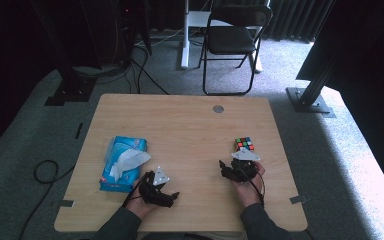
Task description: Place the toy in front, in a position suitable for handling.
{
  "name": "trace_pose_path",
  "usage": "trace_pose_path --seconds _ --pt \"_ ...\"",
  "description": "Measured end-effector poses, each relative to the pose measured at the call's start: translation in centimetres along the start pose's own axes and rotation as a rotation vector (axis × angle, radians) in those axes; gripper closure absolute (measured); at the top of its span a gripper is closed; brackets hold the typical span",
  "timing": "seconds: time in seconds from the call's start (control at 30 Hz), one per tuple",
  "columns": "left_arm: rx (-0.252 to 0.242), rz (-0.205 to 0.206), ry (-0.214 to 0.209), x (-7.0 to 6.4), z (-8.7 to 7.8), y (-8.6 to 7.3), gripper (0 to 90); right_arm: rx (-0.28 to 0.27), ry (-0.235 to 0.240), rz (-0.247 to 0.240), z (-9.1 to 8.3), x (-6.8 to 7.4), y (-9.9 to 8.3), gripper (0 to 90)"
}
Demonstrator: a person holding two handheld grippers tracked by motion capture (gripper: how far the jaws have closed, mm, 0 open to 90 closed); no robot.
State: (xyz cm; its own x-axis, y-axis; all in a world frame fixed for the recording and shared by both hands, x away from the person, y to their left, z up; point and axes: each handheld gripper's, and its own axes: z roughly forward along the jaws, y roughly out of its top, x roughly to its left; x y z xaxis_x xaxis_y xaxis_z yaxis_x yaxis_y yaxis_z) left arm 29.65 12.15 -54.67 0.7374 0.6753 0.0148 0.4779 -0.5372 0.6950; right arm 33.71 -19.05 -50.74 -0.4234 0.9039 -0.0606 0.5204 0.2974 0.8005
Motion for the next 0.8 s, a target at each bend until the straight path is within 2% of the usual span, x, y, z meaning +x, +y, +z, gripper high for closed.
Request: trace_pose_path --seconds 0.17,0.2,0.27,0.3,0.5,0.6,0.8 --pt "0.001 0.0 0.0 0.0 0.0 0.0 8.8 0.003 0.009 0.007 -0.3 -1.2 0.8 32.9" --pt "0.001 0.0 0.0 0.0 0.0 0.0 8.8 0.011 -0.012 0.007 -0.4 -1.8 1.1 27.8" --pt "0.0 -0.001 0.0 0.0 0.0 0.0 8.8 0.013 -0.018 0.007 -0.4 -2.0 1.2 26.9" --pt "0.0 0.0 0.0 0.0 0.0 0.0 8.8 0.015 -0.026 0.006 -0.4 -2.4 1.5 22.7" --pt "0.001 0.002 0.002 0.0 0.0 0.0 8.8 0.031 -0.052 -0.015 -0.3 -3.6 2.2 14.8" --pt "0.001 0.002 0.002 0.0 0.0 0.0 8.8 0.052 -0.058 -0.01 0.0 -4.2 2.5 13.4" --pt "0.001 0.0 0.001 0.0 0.0 0.0 8.9 0.051 -0.061 -0.014 0.2 -4.8 3.0 12.8"
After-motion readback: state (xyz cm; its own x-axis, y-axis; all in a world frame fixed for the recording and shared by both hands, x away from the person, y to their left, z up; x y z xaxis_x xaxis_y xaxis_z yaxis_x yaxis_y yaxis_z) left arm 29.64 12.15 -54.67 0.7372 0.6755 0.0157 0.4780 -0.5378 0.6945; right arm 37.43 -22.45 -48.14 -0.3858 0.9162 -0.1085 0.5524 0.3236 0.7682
